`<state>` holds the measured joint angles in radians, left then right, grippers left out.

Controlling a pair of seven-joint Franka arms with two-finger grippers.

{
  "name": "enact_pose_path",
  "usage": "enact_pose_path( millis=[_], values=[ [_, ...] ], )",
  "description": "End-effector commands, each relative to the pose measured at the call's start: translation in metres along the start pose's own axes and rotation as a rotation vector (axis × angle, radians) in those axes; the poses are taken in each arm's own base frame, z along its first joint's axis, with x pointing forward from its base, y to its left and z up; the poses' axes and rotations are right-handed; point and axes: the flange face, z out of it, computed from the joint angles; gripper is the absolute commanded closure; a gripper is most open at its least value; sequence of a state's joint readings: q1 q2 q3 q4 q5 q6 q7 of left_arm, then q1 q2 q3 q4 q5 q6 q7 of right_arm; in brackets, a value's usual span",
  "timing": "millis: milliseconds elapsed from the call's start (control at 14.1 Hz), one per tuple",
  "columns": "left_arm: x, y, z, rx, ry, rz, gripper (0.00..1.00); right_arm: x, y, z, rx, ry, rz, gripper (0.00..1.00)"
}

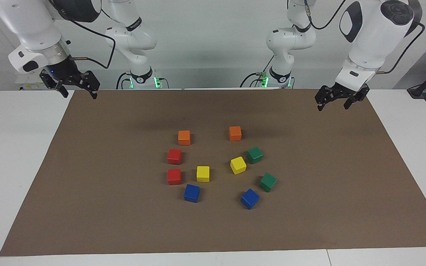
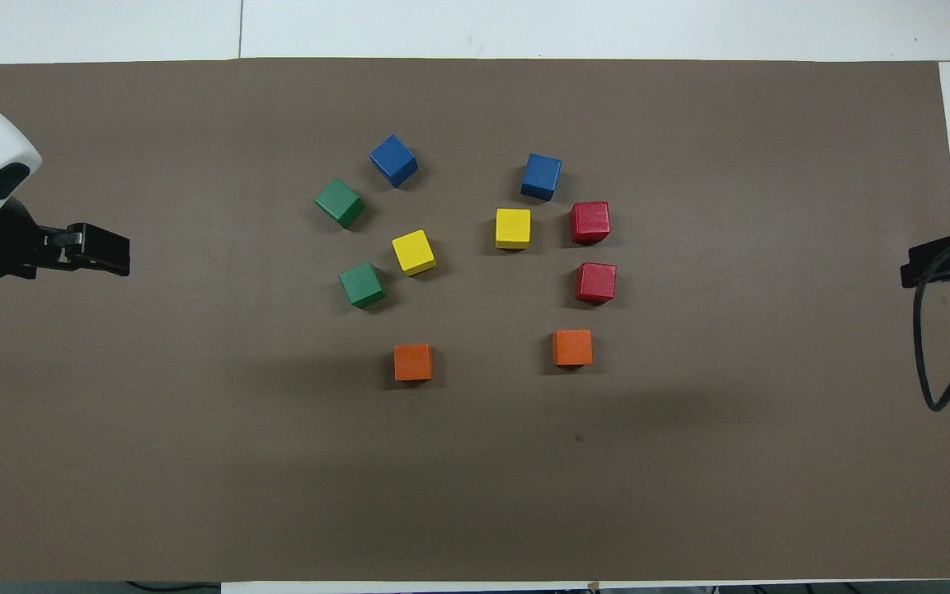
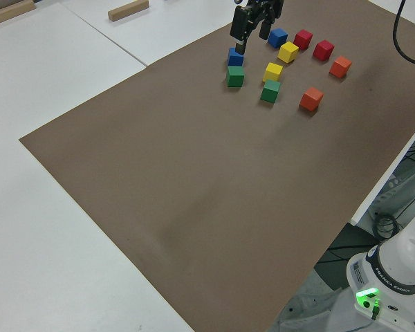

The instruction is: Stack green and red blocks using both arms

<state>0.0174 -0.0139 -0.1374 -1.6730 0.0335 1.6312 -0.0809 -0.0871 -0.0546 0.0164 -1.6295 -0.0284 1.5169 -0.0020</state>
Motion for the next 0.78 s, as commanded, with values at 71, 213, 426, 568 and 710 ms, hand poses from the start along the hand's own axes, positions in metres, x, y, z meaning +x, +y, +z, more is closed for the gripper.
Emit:
enact_pose_path(
  millis=[71, 213, 426, 568, 710],
  values=[
    [0.0014, 0.0008, -0.0025, 0.004, -0.004, -0.016, 0.0, -0.0034, 0.0014, -0.002, -0.001, 0.016, 0.02, 0.0],
    [0.0014, 0.0008, -0.0017, 0.004, -0.005, -0.016, 0.0, -0.0037, 0.0012, -0.0017, 0.0, 0.013, 0.02, 0.0],
    [0.0014, 0.0008, -0.0017, 0.004, -0.005, -0.016, 0.0, -0.0035, 0.0027, -0.0018, 0.002, 0.015, 0.023, 0.0],
    [0.0018, 0.0008, -0.0009, 0.004, -0.007, -0.016, 0.0, -0.0029, -0.0011, -0.002, 0.0, 0.017, 0.016, 0.0],
    [0.0018, 0.0008, -0.0009, 0.004, -0.007, -0.014, 0.0, -0.0022, -0.0036, -0.0028, 0.0, 0.02, 0.01, 0.0]
  ],
)
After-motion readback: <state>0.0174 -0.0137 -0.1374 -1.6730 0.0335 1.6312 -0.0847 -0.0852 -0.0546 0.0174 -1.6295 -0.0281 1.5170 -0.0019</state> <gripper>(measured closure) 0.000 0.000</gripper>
